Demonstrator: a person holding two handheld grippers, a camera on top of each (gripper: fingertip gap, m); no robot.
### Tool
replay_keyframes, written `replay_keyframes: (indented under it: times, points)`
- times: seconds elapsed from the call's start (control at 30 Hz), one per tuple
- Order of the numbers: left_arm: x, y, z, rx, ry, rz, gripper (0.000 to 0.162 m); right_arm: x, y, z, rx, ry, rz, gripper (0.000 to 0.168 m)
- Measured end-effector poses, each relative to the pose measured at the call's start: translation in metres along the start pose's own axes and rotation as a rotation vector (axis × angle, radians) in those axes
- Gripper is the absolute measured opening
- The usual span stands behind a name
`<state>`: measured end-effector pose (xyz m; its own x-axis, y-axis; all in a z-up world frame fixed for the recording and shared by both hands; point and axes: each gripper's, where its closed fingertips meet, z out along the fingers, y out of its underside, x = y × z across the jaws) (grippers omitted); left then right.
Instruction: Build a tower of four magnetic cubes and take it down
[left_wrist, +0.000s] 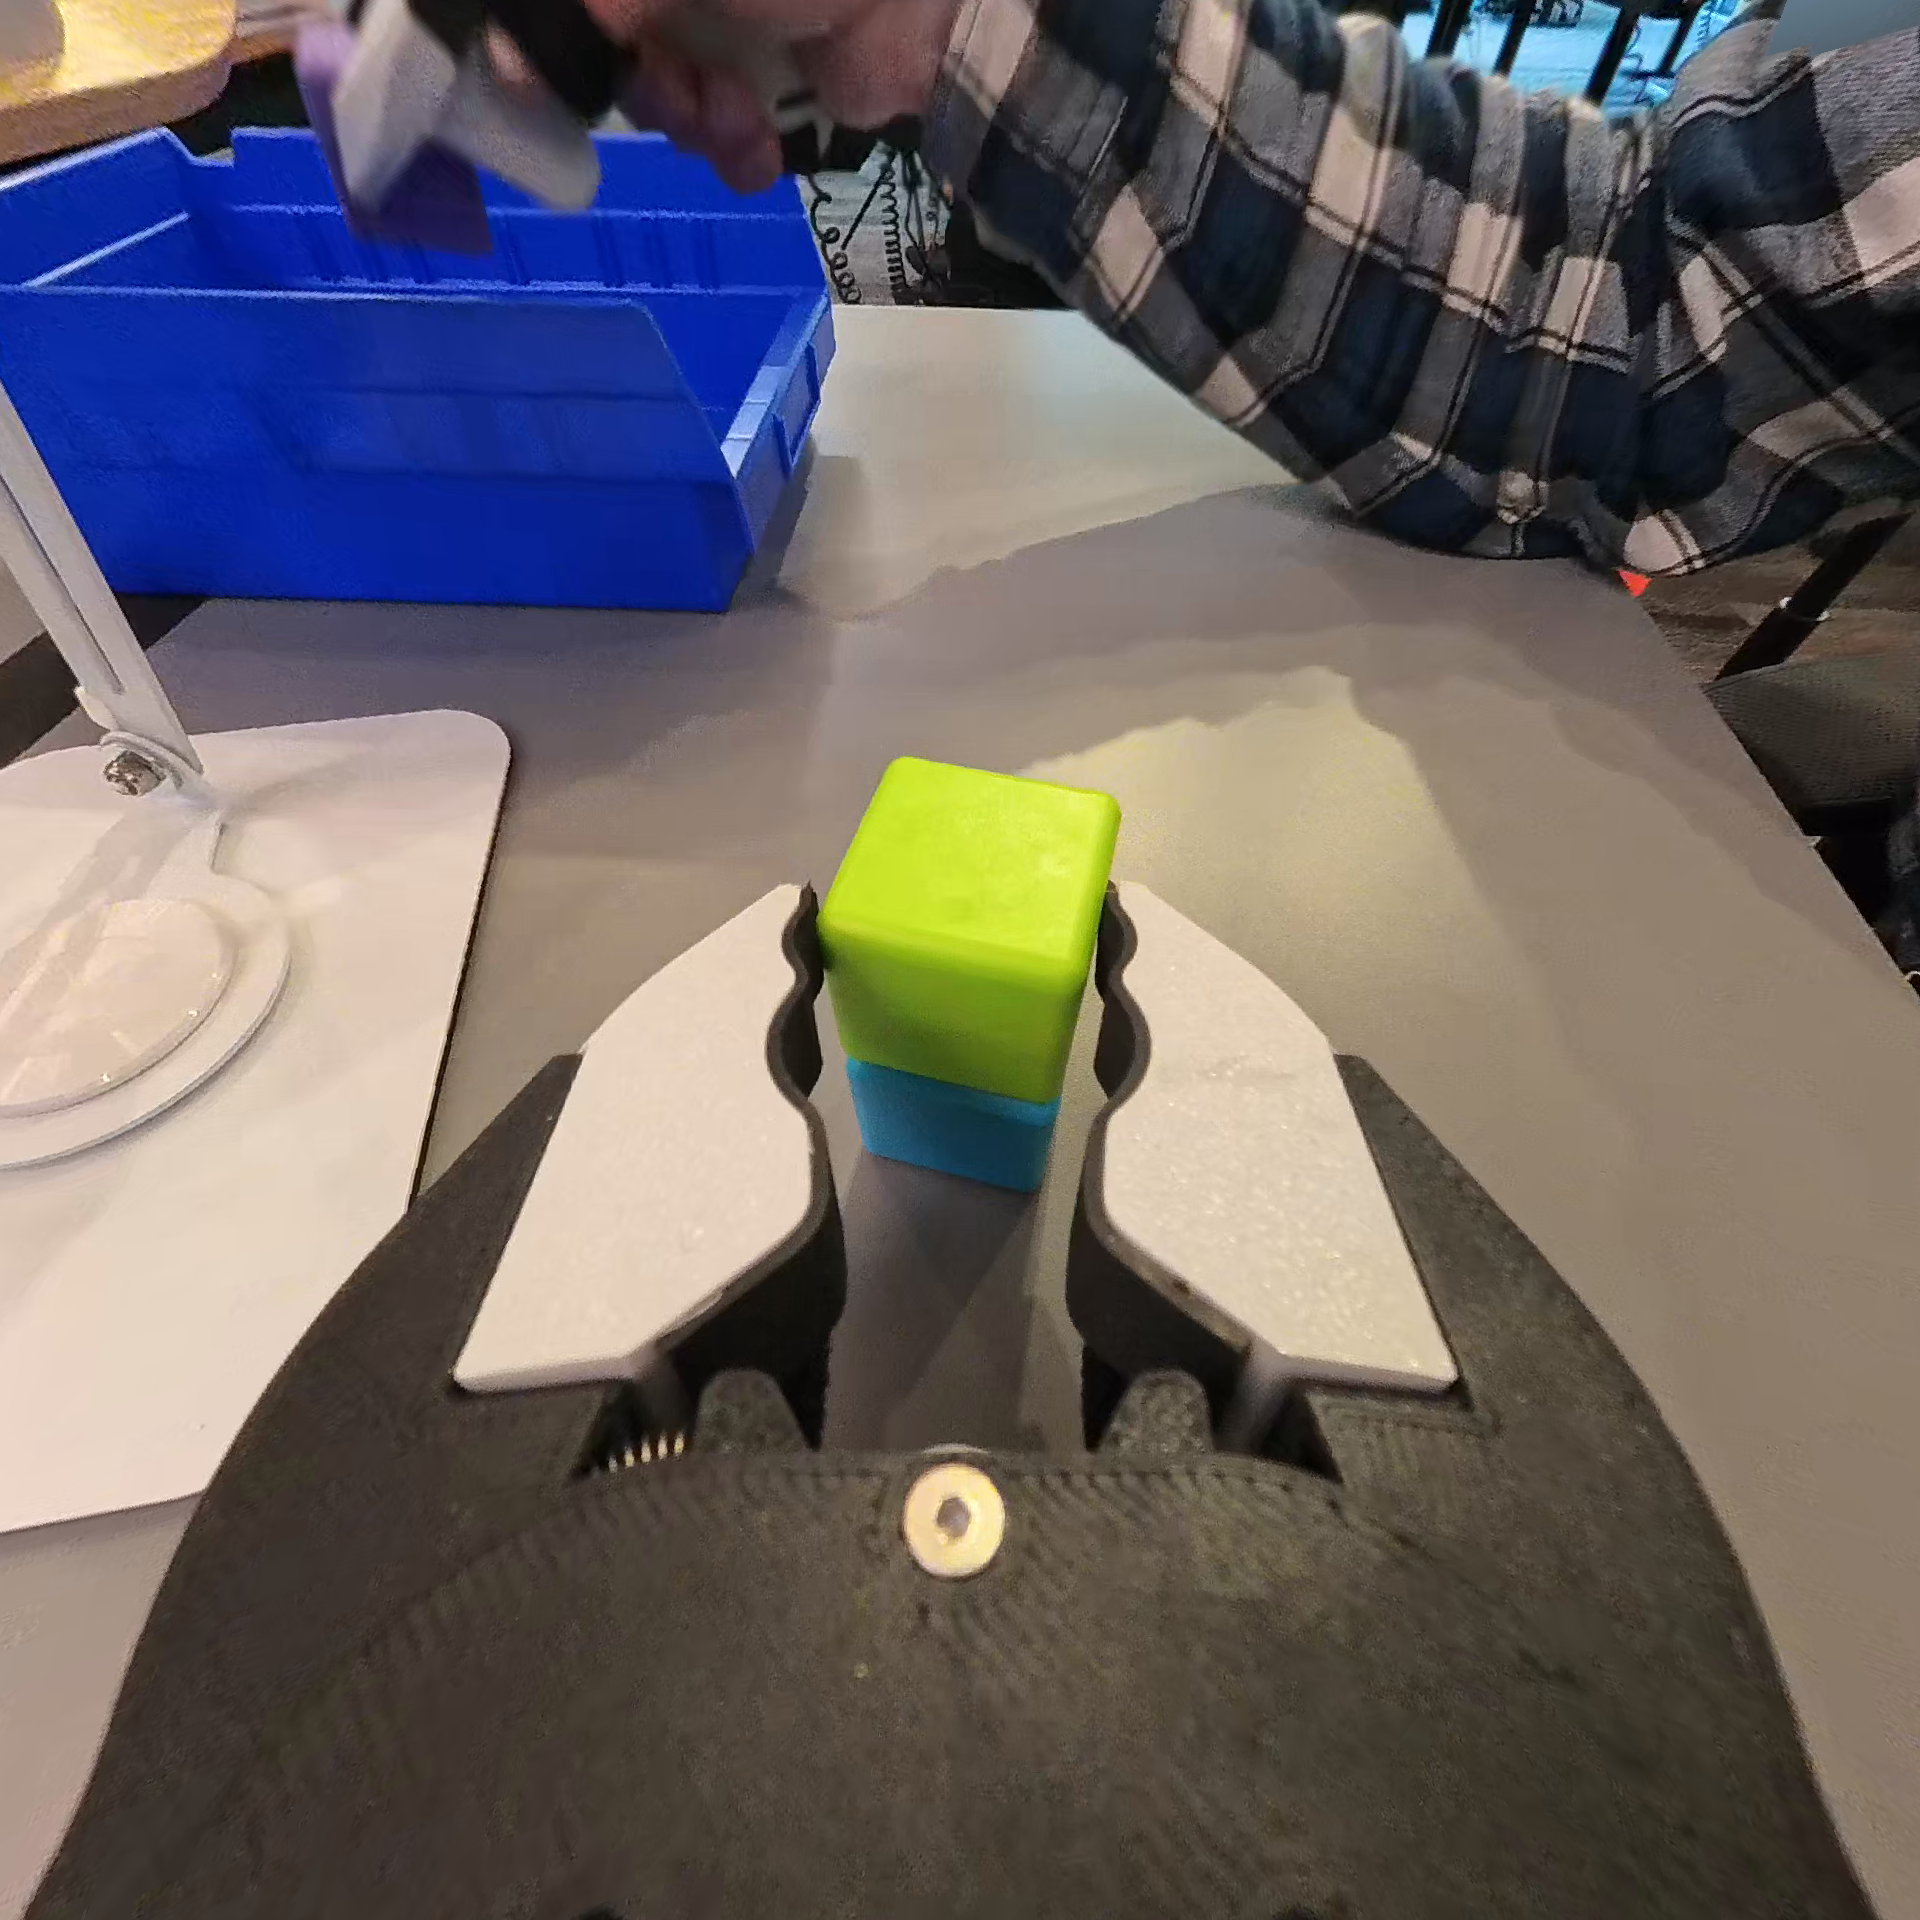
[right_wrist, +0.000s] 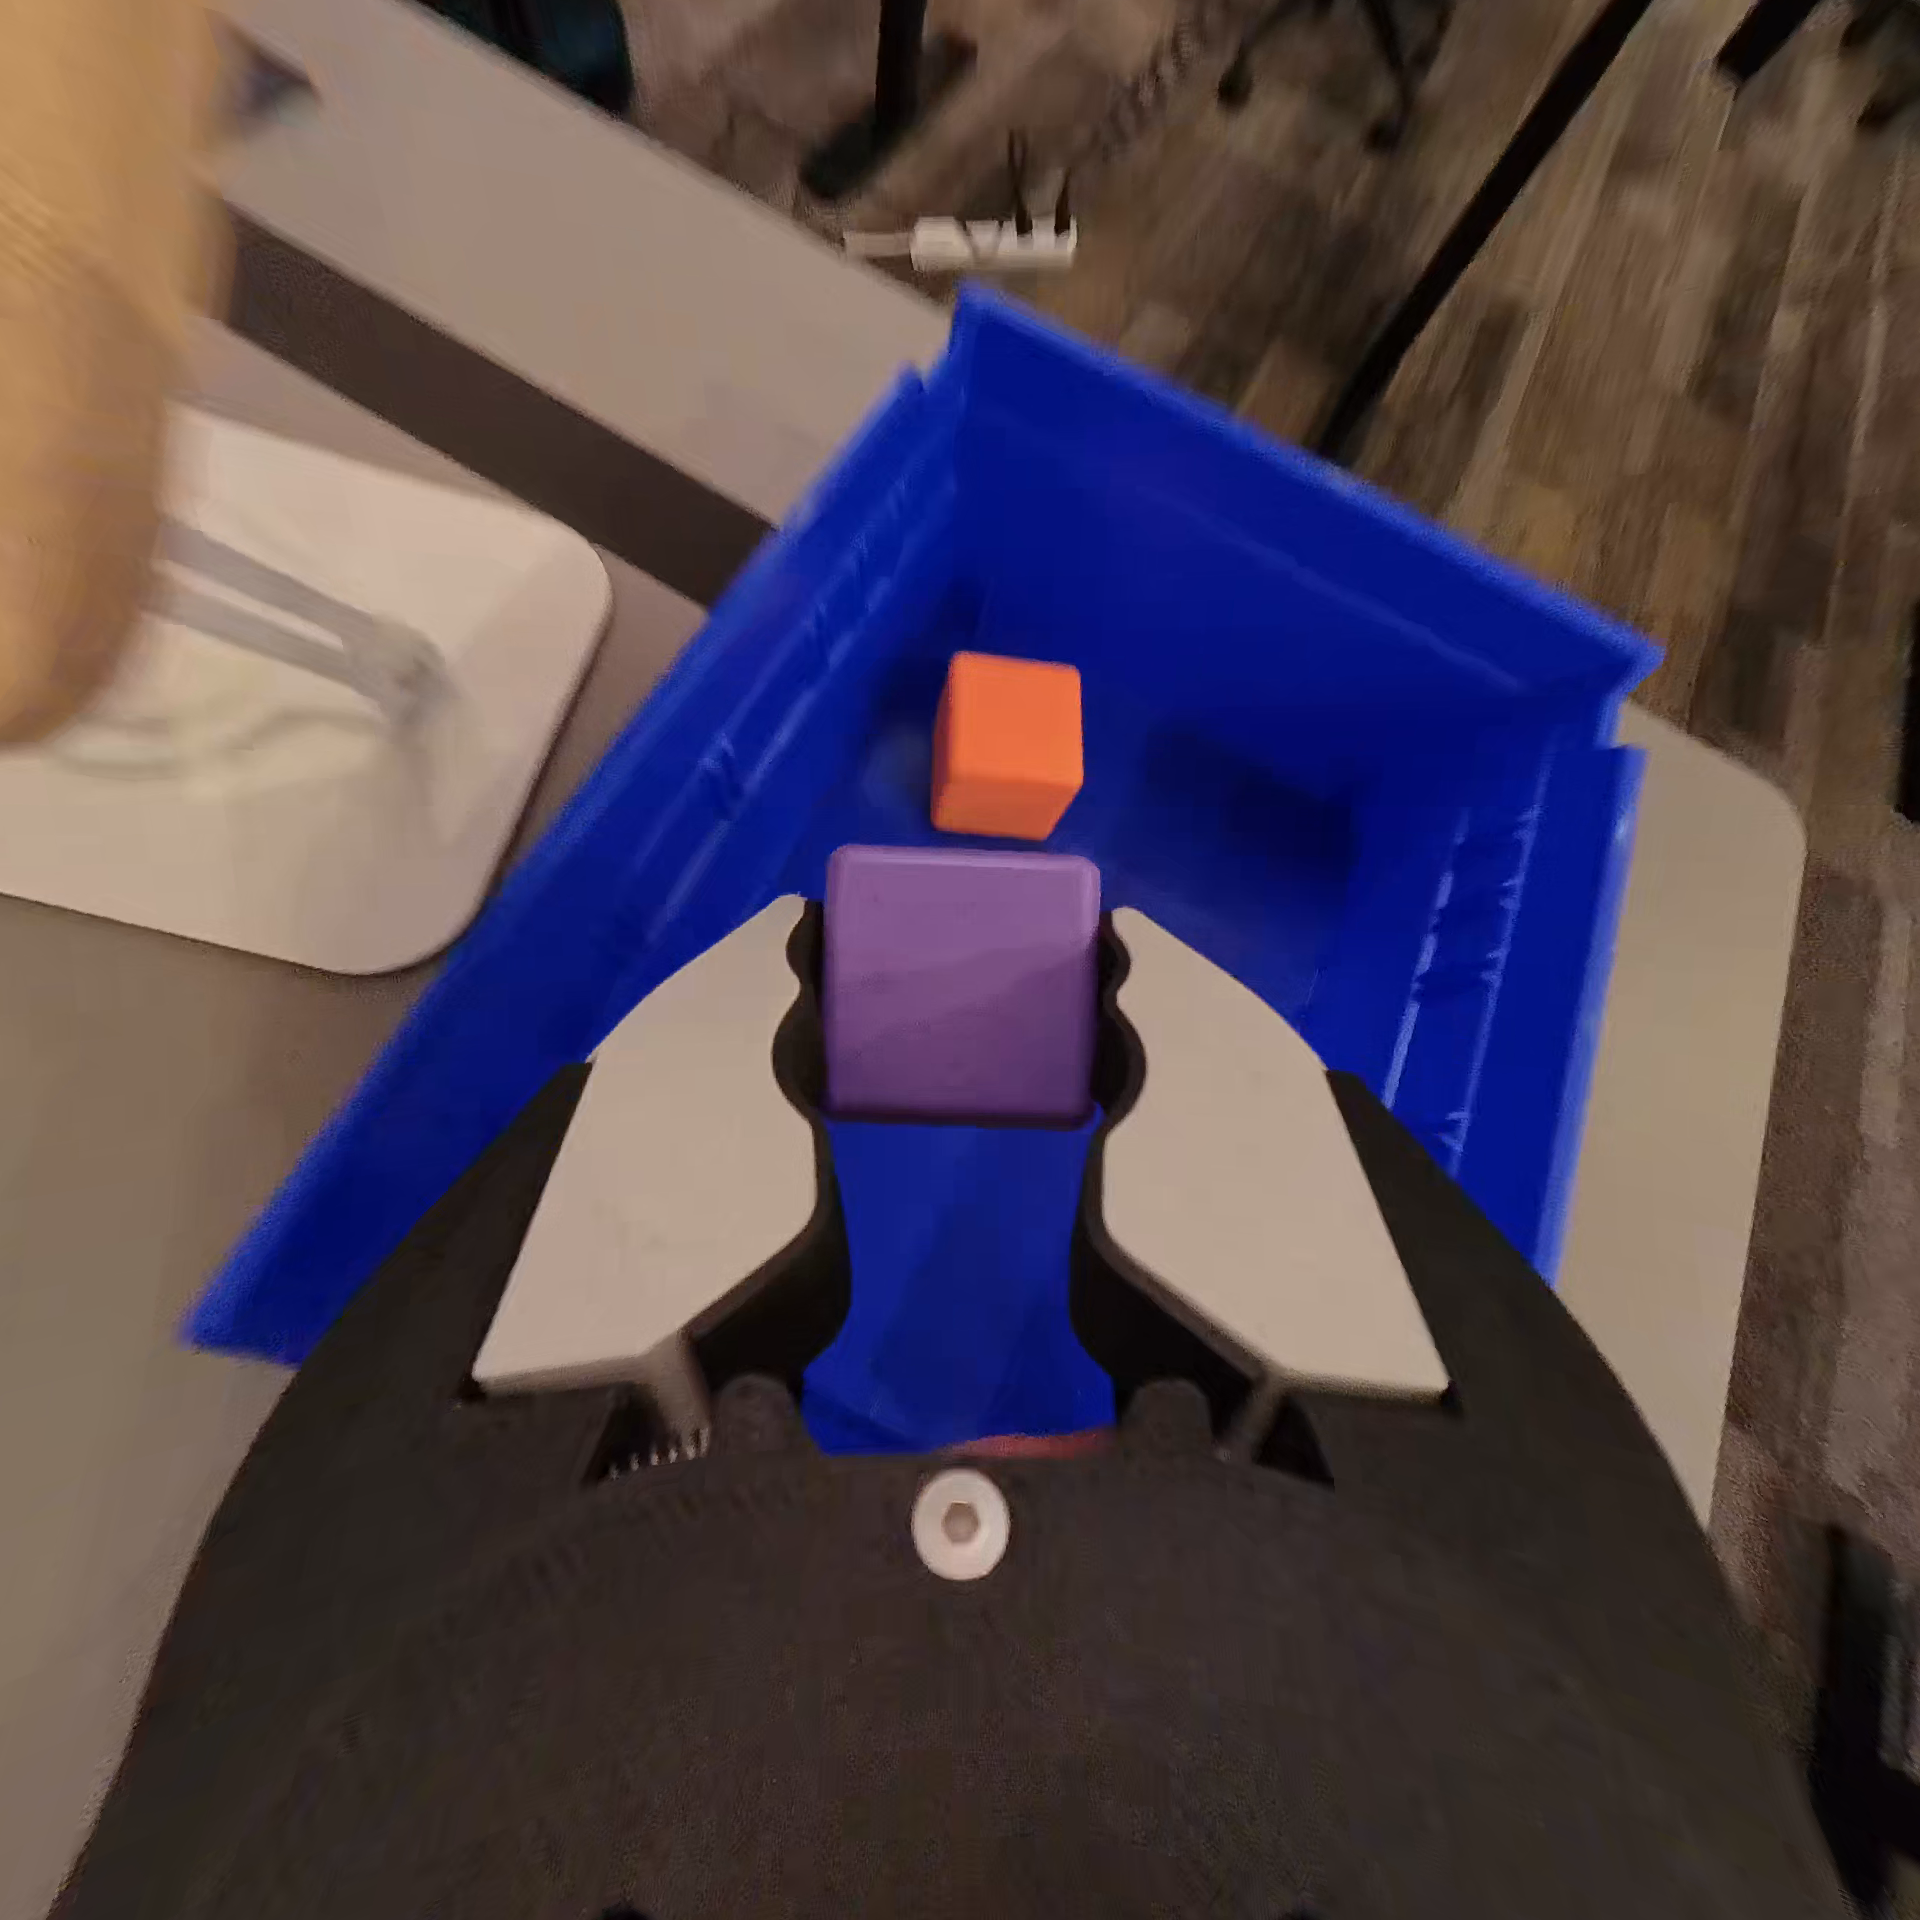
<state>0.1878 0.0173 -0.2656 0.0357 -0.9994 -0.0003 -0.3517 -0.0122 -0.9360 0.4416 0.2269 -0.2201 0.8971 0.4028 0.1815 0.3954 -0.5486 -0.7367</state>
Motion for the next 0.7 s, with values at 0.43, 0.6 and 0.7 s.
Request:
replay_keyframes:
  times: [0.43,0.6,0.7]
  points:
    - [0.001,0.000,-0.001,-0.001,0.000,0.003,0.050,0.029,0.043,0.044,-0.129,0.149,0.045,0.050]
    - [0.001,0.000,-0.001,-0.001,0.000,0.001,0.050,0.040,0.052,0.052,-0.157,0.199,0.067,0.050]
    - [0.001,0.000,-0.001,-0.001,0.001,-0.001,0.050,0.040,0.048,0.050,-0.139,0.196,0.071,0.052]
